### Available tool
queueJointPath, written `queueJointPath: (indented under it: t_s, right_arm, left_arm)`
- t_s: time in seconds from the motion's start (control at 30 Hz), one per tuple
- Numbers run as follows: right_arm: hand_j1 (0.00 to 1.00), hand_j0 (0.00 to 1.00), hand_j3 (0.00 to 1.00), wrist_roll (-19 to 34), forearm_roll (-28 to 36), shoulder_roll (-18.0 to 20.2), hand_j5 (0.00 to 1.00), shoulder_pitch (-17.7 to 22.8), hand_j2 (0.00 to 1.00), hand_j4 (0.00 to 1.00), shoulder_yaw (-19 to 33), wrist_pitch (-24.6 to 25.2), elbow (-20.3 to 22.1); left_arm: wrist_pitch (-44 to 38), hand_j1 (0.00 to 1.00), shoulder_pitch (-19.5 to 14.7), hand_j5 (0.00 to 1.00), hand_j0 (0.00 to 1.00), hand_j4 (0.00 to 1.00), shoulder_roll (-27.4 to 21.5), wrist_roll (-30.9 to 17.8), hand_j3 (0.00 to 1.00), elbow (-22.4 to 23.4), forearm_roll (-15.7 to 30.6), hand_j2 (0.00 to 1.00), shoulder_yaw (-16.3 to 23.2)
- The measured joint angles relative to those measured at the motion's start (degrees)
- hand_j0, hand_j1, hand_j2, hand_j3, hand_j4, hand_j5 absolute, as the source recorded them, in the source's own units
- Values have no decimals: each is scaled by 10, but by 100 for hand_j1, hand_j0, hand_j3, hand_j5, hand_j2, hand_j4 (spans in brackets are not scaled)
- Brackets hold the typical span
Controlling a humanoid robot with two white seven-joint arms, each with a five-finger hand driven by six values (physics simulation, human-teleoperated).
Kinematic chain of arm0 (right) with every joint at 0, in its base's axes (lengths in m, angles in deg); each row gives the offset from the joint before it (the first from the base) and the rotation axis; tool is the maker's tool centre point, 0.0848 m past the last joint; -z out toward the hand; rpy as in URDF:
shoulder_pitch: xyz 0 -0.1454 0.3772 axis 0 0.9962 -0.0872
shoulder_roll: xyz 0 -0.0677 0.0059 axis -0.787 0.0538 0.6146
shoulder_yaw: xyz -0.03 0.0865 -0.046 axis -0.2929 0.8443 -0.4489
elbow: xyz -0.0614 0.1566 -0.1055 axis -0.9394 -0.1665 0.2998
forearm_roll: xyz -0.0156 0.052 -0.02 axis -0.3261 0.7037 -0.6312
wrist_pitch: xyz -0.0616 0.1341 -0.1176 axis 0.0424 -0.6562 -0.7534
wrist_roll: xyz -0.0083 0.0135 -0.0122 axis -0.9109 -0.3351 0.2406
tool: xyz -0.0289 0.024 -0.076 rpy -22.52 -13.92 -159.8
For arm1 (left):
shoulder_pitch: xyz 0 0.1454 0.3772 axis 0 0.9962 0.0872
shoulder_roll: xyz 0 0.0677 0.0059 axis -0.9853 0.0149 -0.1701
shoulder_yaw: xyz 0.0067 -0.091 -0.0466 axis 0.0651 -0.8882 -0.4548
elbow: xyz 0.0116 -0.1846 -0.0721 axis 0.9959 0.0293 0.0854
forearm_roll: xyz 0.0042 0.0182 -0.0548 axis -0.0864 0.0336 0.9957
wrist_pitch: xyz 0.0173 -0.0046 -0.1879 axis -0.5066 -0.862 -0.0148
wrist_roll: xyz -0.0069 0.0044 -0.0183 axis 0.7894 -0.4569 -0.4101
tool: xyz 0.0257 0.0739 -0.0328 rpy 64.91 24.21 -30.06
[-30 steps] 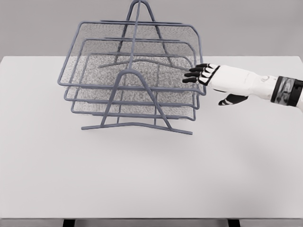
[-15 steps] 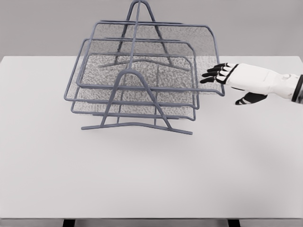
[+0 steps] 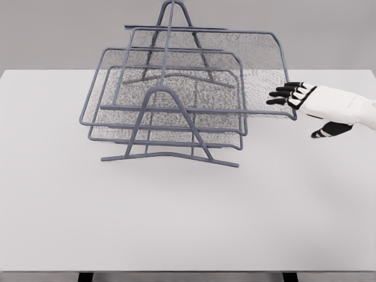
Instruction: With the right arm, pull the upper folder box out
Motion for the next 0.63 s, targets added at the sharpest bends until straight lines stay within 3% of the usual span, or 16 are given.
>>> queueJointPath:
  t_s: [0.2, 0.63]
  right_arm:
    - [100, 100, 100, 3, -16, 26, 100, 0, 100, 100, 21, -6, 8]
    - [100, 100, 100, 4, 25, 79, 100, 0, 100, 100, 43, -7, 13]
  left_arm:
    - [0, 100, 0, 100, 100, 100, 0, 0, 100, 0, 0, 100, 0]
    - [0, 100, 0, 100, 100, 100, 0, 0, 100, 0, 0, 100, 0]
